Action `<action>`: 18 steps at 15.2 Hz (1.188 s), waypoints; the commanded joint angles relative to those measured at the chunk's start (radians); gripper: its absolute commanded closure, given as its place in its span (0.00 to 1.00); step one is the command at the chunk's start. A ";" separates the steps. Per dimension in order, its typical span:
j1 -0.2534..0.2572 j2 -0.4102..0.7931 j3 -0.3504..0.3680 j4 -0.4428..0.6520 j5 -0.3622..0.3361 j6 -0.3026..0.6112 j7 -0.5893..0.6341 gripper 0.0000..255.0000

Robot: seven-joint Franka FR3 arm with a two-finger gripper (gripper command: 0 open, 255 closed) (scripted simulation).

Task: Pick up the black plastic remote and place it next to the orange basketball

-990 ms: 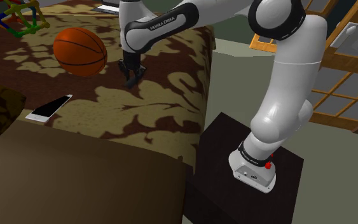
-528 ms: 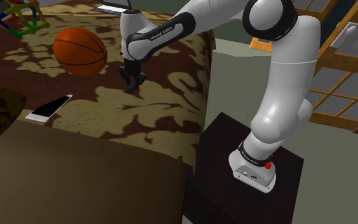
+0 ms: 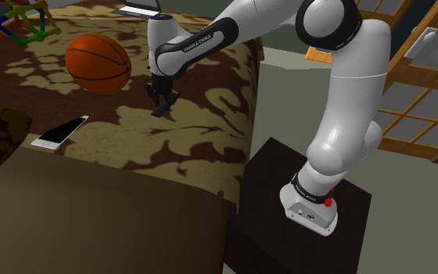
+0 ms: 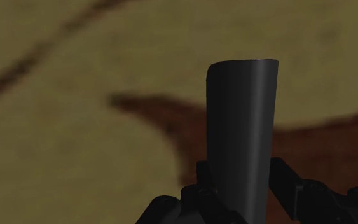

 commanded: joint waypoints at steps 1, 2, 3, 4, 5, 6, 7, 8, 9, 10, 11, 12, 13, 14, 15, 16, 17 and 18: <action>0.000 0.000 0.000 0.000 0.000 0.000 0.000 0.00; 0.000 0.001 0.000 0.000 0.000 0.000 0.000 0.00; 0.000 0.001 0.000 0.000 0.000 0.000 0.000 0.00; 0.000 0.001 0.000 0.000 0.000 0.000 0.000 0.00; 0.000 0.001 0.000 0.000 0.000 0.000 0.000 0.00; 0.000 0.000 0.000 0.000 0.000 0.000 0.000 0.00; -0.007 -0.021 0.008 0.005 0.014 -0.025 -0.009 0.00; -0.014 -0.041 0.016 0.012 0.028 -0.049 -0.017 0.00; -0.021 -0.060 0.023 0.021 0.041 -0.075 -0.026 0.00; -0.025 -0.075 0.028 0.028 0.052 -0.095 -0.032 0.00; -0.025 -0.075 0.028 0.028 0.052 -0.095 -0.032 0.00; -0.025 -0.075 0.028 0.028 0.052 -0.095 -0.032 0.00; -0.025 -0.075 0.028 0.028 0.052 -0.095 -0.032 0.00; -0.025 -0.075 0.028 0.028 0.052 -0.095 -0.032 0.00; -0.025 -0.075 0.028 0.028 0.052 -0.095 -0.032 0.00; -0.025 -0.075 0.028 0.028 0.052 -0.095 -0.032 0.00; -0.025 -0.075 0.028 0.028 0.052 -0.095 -0.032 0.00; -0.025 -0.075 0.028 0.028 0.052 -0.095 -0.032 0.00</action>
